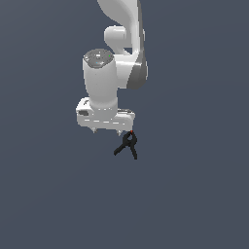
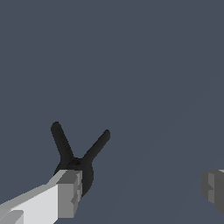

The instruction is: Pick up the object and move it to a goal position.

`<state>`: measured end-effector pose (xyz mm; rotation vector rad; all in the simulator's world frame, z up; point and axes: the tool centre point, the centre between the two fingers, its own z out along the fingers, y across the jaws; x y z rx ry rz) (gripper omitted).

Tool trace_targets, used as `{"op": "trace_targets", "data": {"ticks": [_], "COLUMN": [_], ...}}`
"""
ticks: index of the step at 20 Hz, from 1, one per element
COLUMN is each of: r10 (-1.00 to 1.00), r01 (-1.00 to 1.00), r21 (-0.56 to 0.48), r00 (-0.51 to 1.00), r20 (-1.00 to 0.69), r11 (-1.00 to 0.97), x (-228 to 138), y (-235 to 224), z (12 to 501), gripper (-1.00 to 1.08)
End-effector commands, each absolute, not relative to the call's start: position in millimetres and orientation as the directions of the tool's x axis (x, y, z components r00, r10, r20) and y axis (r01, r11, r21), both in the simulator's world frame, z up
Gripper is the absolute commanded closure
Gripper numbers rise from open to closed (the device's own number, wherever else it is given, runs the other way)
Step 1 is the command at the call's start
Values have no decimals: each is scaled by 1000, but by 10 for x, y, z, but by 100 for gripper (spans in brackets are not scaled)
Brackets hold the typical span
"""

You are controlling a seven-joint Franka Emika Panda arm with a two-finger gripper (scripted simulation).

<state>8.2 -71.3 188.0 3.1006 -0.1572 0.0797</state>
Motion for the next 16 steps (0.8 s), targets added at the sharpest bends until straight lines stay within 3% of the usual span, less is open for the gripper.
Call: {"op": "trace_targets", "data": {"ticks": [1, 16], "r10": [-100, -70], "r01": [-102, -71], "r21": [33, 30], "r00": [994, 997], "r20": [53, 45], "r11": [-994, -997], "x": [82, 81], "y": [-713, -646], "z": [1880, 1848], "gripper": [-92, -92]}}
